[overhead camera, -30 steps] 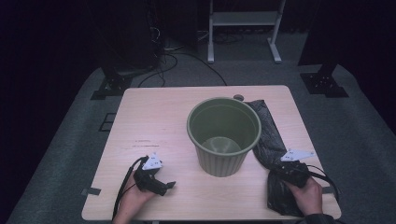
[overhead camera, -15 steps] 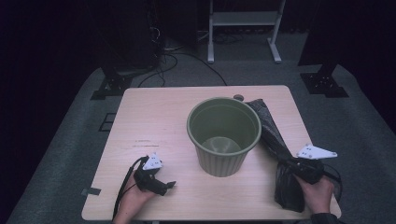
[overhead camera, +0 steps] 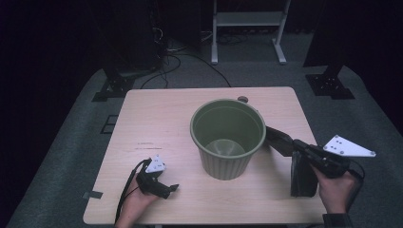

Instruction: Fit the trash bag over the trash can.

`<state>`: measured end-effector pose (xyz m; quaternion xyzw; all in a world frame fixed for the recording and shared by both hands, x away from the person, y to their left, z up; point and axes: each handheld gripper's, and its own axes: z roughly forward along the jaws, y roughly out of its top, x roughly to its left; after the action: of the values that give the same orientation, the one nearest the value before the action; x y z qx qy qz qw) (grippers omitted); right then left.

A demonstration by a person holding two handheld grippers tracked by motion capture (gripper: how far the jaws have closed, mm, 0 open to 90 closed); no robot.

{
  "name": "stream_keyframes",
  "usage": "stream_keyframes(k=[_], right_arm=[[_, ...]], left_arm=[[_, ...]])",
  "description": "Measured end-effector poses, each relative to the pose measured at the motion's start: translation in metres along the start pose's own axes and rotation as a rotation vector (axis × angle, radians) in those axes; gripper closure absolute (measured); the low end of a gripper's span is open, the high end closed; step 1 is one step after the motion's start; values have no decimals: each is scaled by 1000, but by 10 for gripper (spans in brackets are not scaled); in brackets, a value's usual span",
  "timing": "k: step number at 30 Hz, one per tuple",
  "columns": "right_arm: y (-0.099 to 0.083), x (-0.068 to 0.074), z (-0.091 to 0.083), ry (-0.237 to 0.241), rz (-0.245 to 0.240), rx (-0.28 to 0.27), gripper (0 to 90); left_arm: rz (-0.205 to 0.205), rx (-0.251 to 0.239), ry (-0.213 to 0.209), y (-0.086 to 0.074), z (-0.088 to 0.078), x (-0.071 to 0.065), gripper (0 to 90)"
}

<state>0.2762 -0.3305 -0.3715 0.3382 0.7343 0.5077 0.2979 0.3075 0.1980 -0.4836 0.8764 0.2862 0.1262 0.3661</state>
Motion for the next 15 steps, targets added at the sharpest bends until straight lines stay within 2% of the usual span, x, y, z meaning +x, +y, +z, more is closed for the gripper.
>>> stream_keyframes(k=[1, 3, 4, 7, 9, 10, 12, 14, 15], right_arm=[[0, 0, 0, 0, 0, 0, 900], [14, -2, -5, -14, -4, -47, 900], [14, -2, -5, -14, -4, -47, 900], [30, -3, -9, -23, -13, -88, 900], [46, -4, -12, -36, -35, -120, 900], [46, -4, -12, -36, -35, -120, 900], [62, -3, -14, -46, -55, -149, 900], [67, -3, -15, -48, -60, -157, 900], [77, -3, -17, -47, -66, -183, 900]], left_arm=[[0, 0, 0, 0, 0, 0, 0], [-1, 0, 1, 0, 0, 0, 0], [1, 0, 2, 0, 0, 0, 0], [0, 2, 1, 0, 0, 0, 0], [-1, 2, 2, 0, 0, 0, 0], [0, 3, 2, 0, 0, 0, 0], [-1, 3, 2, 0, 0, 0, 0], [-1, 2, 3, 0, 0, 0, 0], [-1, 3, 3, 0, 0, 0, 0]])
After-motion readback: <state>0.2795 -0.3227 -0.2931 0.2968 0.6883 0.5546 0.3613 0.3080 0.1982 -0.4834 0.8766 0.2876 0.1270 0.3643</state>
